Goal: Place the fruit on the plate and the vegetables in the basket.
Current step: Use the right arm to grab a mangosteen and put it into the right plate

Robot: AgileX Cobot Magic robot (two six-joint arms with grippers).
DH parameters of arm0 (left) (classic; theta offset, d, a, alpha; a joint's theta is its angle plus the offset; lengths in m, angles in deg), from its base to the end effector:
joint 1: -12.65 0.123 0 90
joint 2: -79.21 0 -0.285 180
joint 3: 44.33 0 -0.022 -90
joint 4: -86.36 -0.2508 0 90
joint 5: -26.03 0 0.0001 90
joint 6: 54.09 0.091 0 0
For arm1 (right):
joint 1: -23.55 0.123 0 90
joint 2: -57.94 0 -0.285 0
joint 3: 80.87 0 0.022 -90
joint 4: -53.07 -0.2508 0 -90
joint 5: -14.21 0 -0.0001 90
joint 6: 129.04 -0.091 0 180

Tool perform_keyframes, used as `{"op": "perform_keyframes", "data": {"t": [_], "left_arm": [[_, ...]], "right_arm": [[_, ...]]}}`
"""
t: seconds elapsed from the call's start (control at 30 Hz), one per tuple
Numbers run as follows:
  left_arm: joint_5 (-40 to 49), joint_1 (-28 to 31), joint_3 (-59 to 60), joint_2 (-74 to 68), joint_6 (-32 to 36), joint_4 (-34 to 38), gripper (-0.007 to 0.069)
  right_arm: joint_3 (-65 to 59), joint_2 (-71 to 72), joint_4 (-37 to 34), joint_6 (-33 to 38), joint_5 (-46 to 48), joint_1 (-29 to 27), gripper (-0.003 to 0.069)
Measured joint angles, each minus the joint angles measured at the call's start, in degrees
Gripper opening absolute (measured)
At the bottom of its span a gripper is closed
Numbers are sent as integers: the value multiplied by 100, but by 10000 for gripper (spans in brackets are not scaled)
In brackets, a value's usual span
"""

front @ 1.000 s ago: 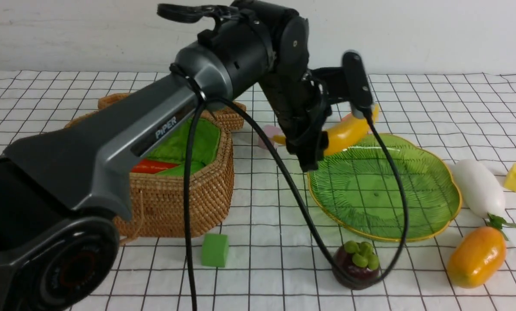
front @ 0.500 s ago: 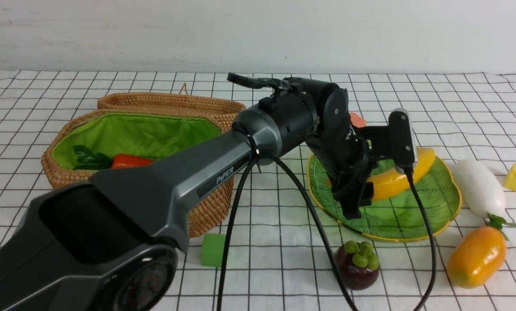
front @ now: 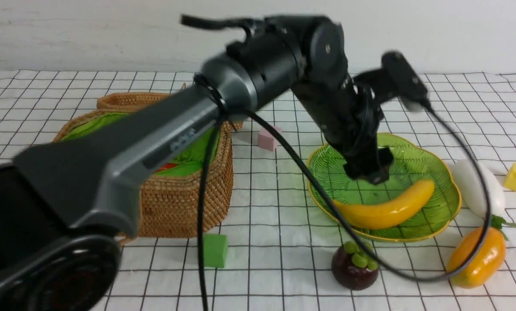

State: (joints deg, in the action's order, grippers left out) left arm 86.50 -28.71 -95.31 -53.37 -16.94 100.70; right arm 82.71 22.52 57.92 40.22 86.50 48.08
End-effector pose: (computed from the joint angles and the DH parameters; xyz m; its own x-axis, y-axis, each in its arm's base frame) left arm 0.3572 -0.3406 0.3219 -0.1345 0.7683 -0.6258 0.9392 0.3002 0.1668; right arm 0.0271 0.0043 0.4095 -0.5598 -0.0792 -0.8248 -0.2665 0.9597 0.0888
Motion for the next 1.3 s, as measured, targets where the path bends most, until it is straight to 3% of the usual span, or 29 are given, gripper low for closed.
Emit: {"op": "perform_keyframes", "data": {"t": [0.1, 0.13, 0.2, 0.23, 0.3, 0.43, 0.57, 0.63, 0.7, 0.8, 0.87, 0.93, 1.07, 1.3], "left_arm": [[235, 0, 0, 999, -1703, -192, 333], [235, 0, 0, 1056, -1790, -192, 318], [487, 0, -14, 1755, -2814, -485, 114], [654, 0, -29, 1979, -3090, -618, 47], [984, 0, -34, 2321, -3423, -895, -13], [1101, 0, 374, 2918, -3776, -1247, -13], [1101, 0, 1510, 3785, -3921, -1312, -13], [1088, 0, 2836, 4593, -3960, -1306, -13], [1040, 6, 3369, 4941, -3964, -1306, -13], [135, 10, 5439, 6409, -3964, -1306, -13], [-182, 16, 5967, 6788, -3964, -1295, -13], [-1105, 17, 7228, 7757, -3964, -1222, -13], [-2407, 17, 8576, 8933, -3964, -1086, -13], [-2912, 17, 9051, 9431, -3964, -1074, -13]], "right_arm": [[0, -532, -223, 0, -60, 0, 237], [0, -570, -238, 0, -70, 0, 237], [0, -1084, -485, 45, -266, 0, 237], [0, -1310, -526, 85, -383, 0, 237], [0, -1718, -663, 114, -579, 0, 237], [0, -2511, -1061, 276, -881, 0, 237], [-12, -3181, -1627, 588, -934, 0, 219], [-12, -3639, -2023, 801, -969, 5, 190], [-12, -3835, -2132, 846, -1001, 11, 178], [-12, -4443, -2245, 864, -1058, 22, 167], [-12, -4603, -2245, 868, -1079, 22, 173], [1, -5013, -2245, 870, -1128, 22, 216], [190, -5583, -2245, 874, -1242, 22, 335], [611, -6448, -2199, 874, -1638, 46, 542]]}}
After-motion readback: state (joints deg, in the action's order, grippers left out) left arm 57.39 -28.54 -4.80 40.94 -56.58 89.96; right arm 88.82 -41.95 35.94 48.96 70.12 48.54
